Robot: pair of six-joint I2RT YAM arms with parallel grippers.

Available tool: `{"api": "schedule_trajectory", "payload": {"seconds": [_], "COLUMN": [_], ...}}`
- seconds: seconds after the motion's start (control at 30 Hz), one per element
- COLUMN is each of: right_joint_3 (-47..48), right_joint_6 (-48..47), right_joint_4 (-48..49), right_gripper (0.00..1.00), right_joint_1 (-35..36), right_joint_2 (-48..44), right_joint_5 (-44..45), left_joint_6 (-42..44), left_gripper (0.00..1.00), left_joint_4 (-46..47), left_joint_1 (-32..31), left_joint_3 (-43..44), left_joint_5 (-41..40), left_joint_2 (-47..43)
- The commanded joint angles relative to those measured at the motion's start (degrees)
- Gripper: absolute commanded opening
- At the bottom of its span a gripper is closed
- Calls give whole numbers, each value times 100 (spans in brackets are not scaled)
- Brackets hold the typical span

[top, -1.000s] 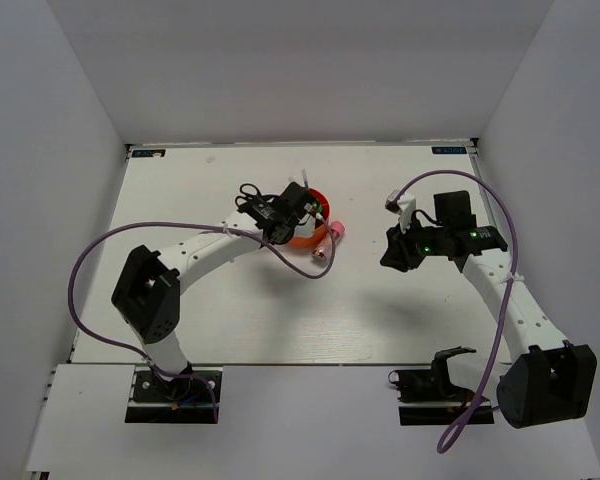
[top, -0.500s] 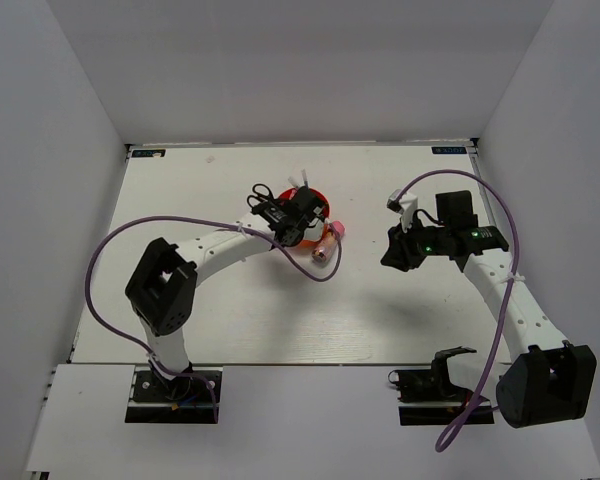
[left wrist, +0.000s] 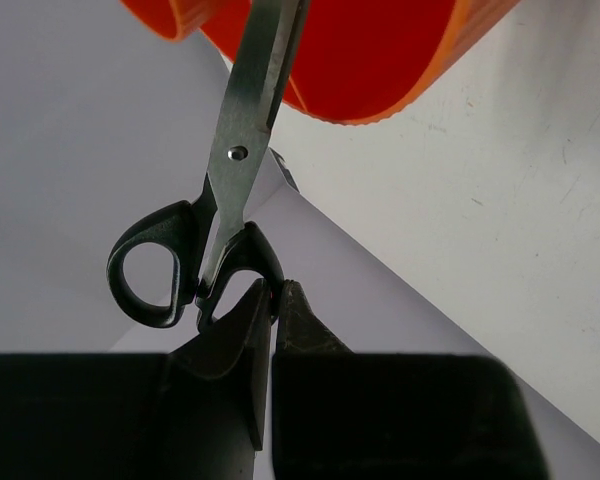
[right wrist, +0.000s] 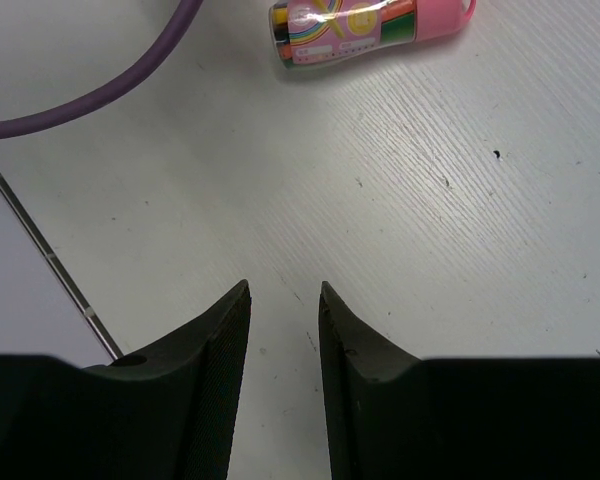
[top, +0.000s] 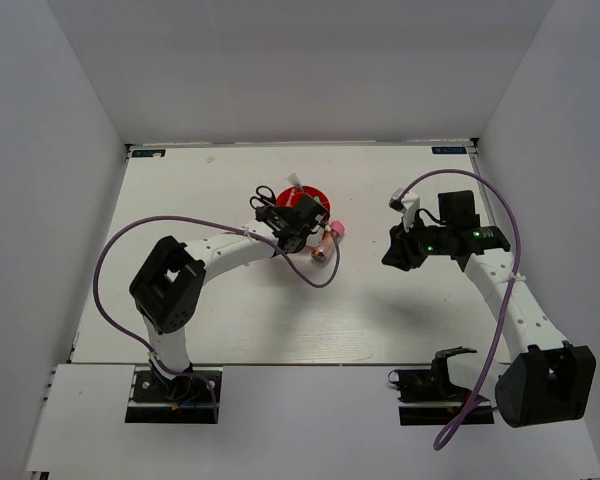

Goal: Sort the stationery into containers
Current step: Place the stationery in the storage box.

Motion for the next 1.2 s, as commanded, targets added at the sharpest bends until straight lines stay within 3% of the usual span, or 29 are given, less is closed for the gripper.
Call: {"api": "schedule_trajectory", "payload": {"seconds": [0.0,0.33,0.7,1.17], "right_joint_3": [-18,8,-10,8], "right_joint_6": [-8,-8,1,1], "right_joint_4": [49,40,31,14], "right_gripper": [38,38,39,39], "right_joint_1": [-57,-57,-101,-119], "right_joint_2": [-41,-41,-41,-32], "right_joint_5": [-158,-202,-220,-290], "left_joint_6": [241,802,1234,1586], "left_gripper": [1,1,17,19], "left_joint_4": [321,1006,1604,2219], "left_joint_1": [-15,-120,-252,-278], "left_joint_3": [-147,-367,-656,-1132], "left_joint_5": [-254,-404,-456,-632], "left_joint_2": [-253,-289,-244,-377]}}
